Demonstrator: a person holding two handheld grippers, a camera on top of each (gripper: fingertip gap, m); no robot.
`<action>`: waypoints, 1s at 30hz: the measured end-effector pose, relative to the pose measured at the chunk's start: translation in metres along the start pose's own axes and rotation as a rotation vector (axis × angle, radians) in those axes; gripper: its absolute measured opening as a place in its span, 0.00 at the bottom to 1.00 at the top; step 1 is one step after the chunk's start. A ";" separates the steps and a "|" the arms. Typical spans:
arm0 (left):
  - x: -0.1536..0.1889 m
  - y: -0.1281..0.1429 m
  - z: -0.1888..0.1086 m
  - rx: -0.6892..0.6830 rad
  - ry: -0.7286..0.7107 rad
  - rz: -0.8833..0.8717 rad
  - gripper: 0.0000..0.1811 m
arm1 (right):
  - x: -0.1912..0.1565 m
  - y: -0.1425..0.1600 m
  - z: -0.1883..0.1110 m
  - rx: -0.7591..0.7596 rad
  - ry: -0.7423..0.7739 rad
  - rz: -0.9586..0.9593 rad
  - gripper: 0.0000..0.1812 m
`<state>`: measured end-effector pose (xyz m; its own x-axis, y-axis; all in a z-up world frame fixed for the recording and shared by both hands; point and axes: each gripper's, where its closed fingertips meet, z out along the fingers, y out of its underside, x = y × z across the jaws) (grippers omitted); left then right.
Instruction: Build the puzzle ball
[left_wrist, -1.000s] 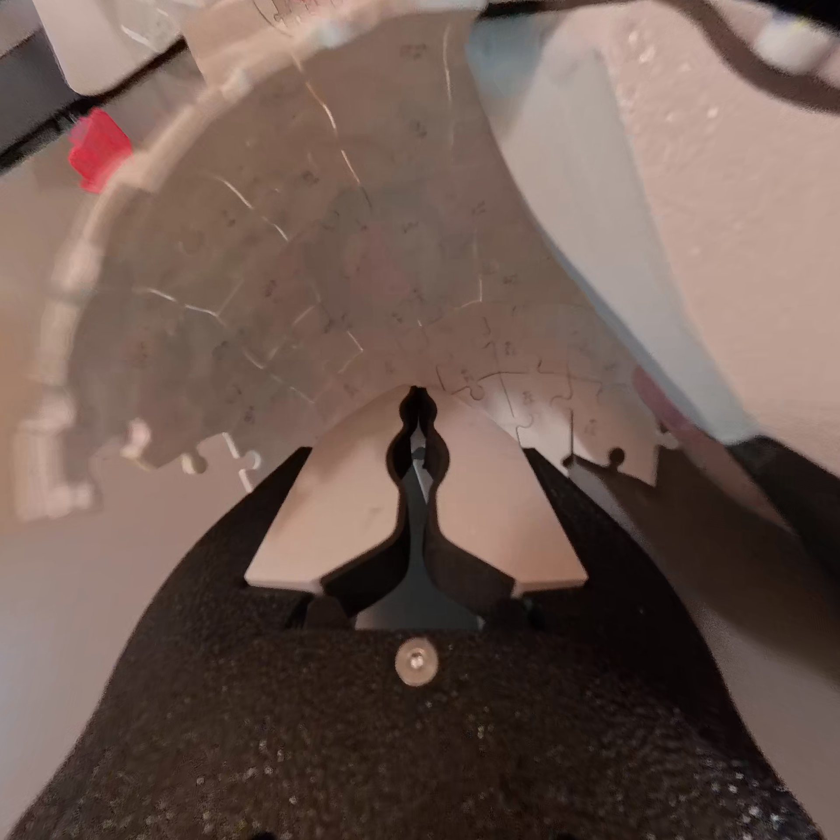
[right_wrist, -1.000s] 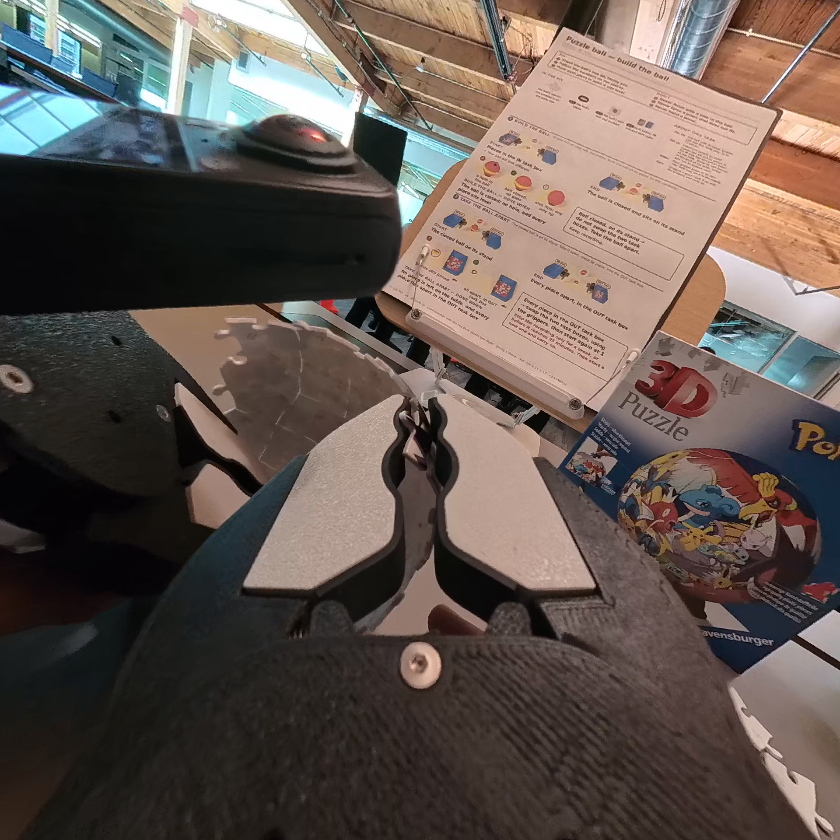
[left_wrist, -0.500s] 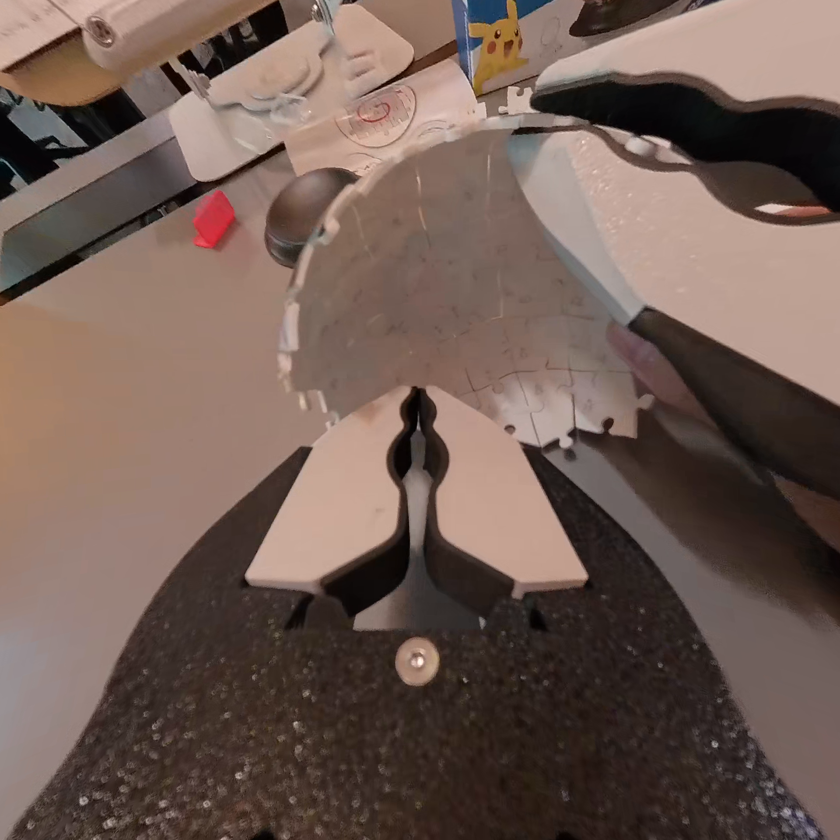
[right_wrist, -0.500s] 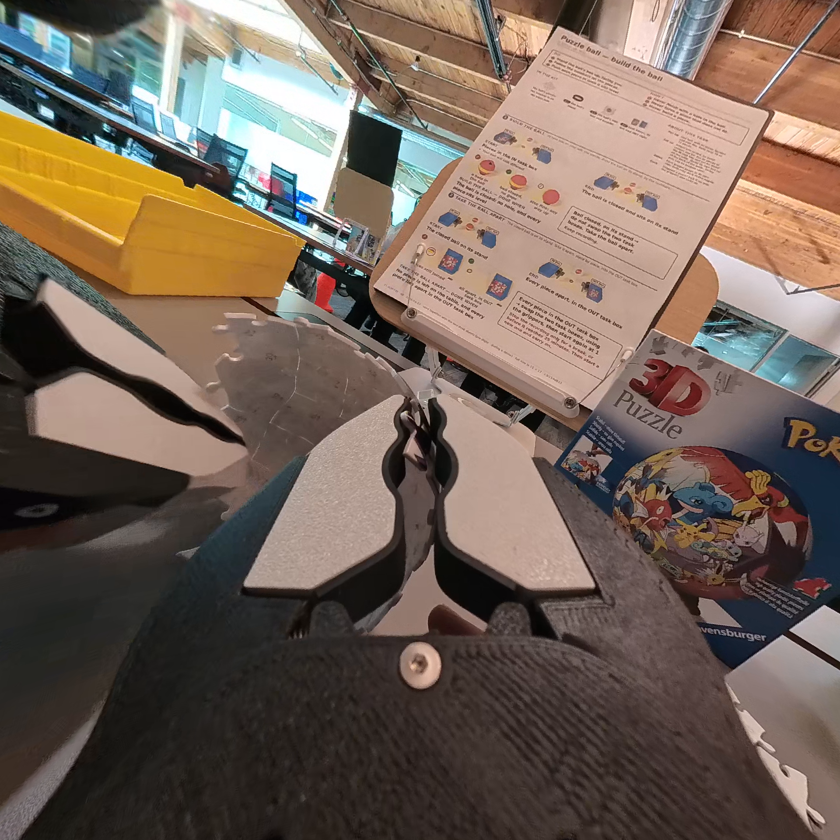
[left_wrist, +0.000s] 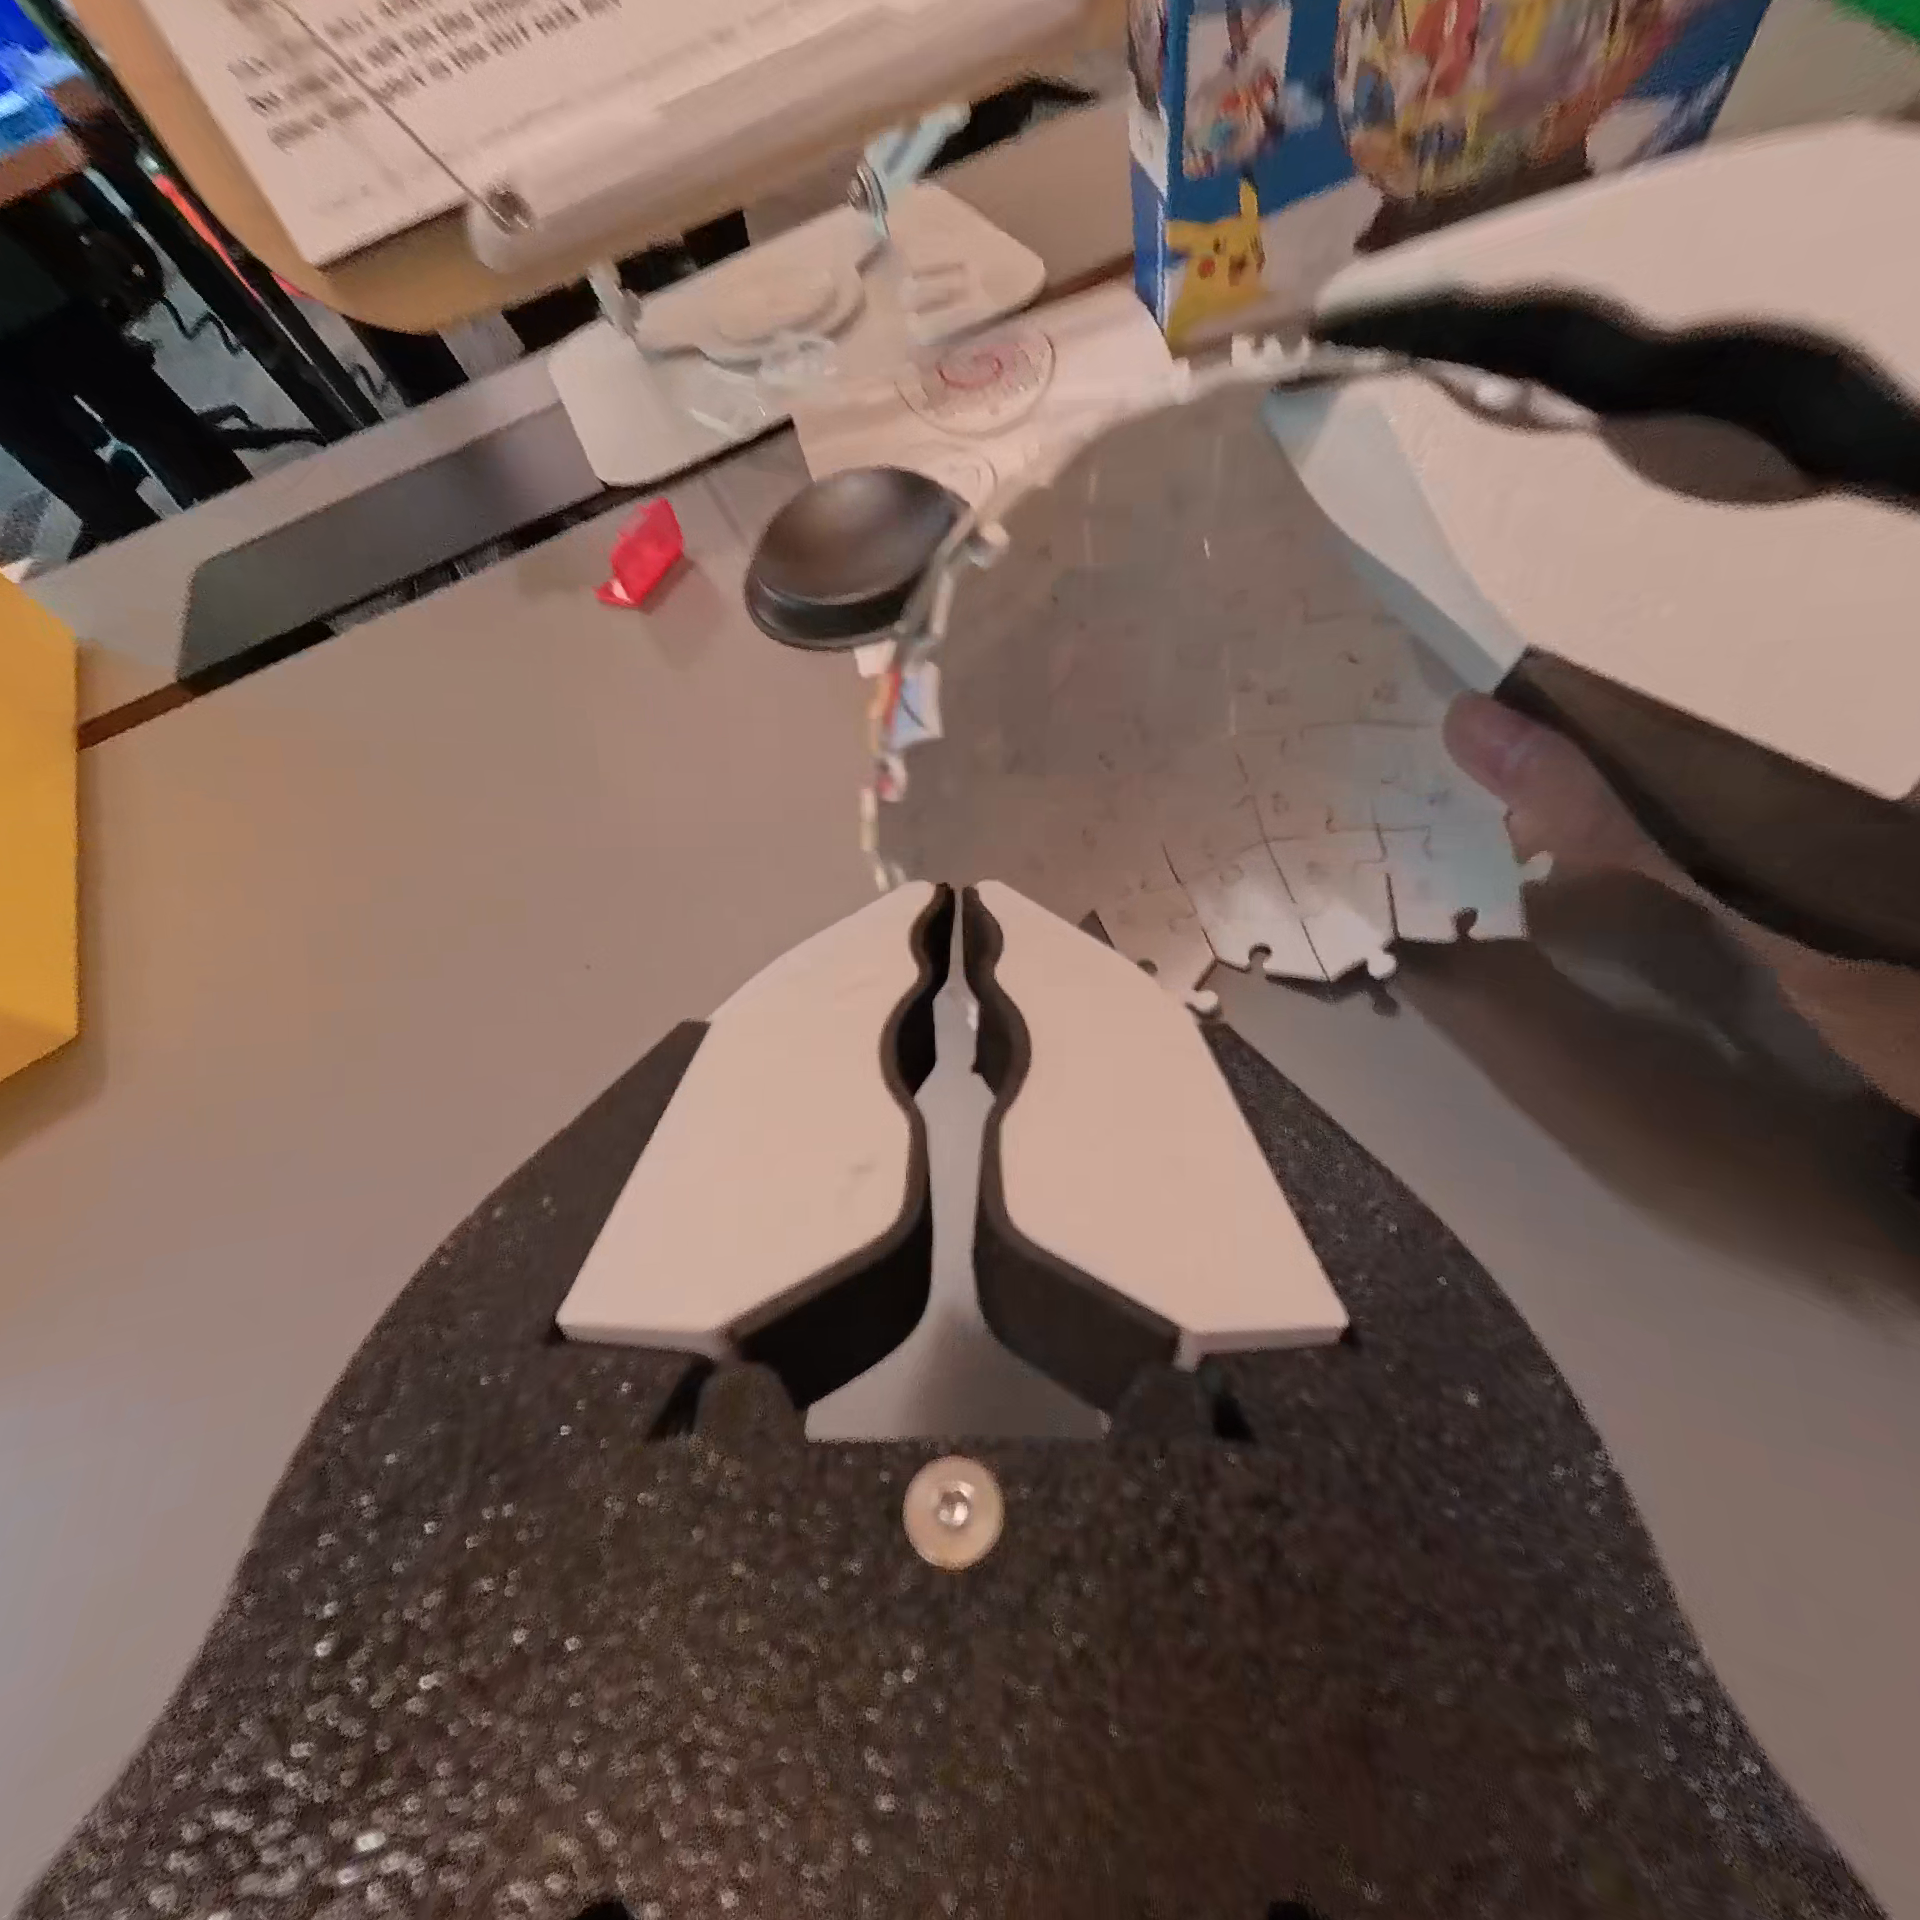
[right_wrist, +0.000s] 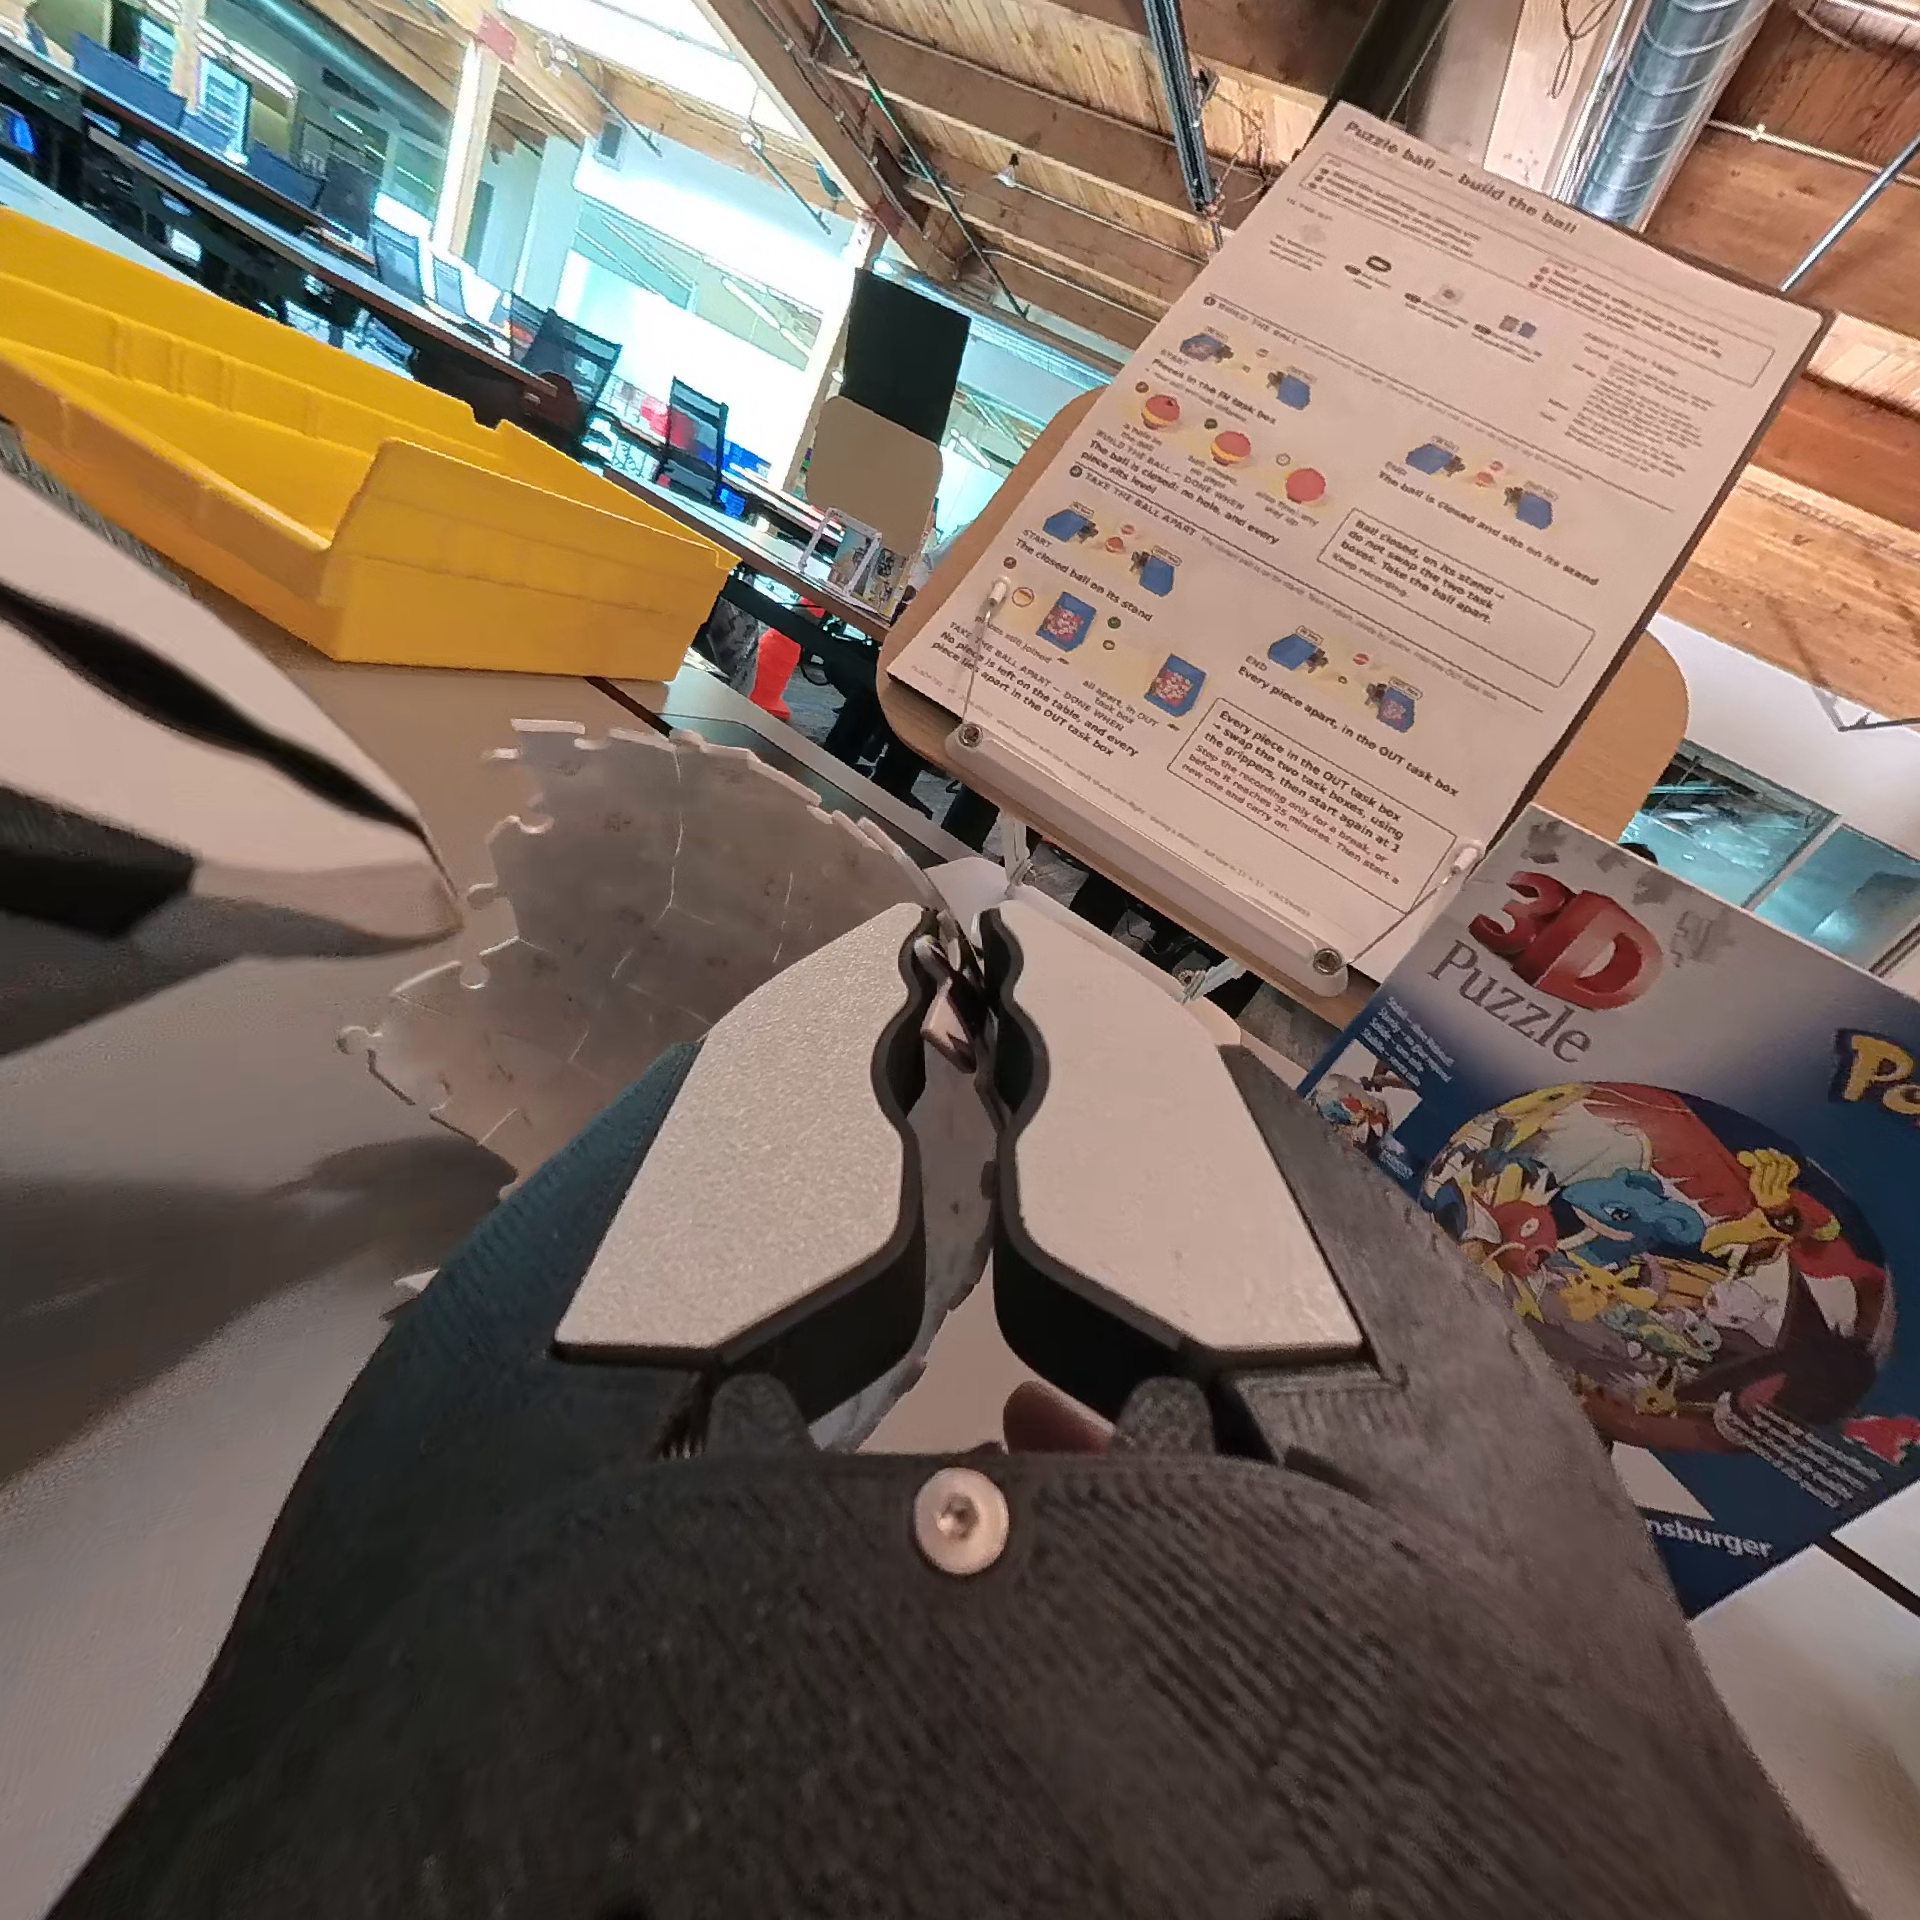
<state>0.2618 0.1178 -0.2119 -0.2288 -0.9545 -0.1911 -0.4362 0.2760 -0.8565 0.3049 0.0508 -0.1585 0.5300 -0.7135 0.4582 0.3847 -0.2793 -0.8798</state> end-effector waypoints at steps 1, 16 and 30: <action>-0.004 -0.004 -0.003 0.026 0.000 -0.020 0.02 | 0.000 0.000 0.000 -0.001 0.002 -0.003 0.05; 0.052 0.045 -0.024 -0.119 0.339 -0.070 0.16 | 0.009 0.009 0.002 -0.042 0.059 -0.061 0.04; 0.046 0.056 -0.017 -0.239 0.304 -0.122 0.17 | 0.018 0.016 0.000 -0.058 0.083 -0.024 0.04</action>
<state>0.2119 0.0911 -0.2609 -0.3941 -0.9150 0.0866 -0.6582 0.2152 -0.7214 0.3207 0.0331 -0.1643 0.4561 -0.7562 0.4693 0.3507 -0.3319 -0.8757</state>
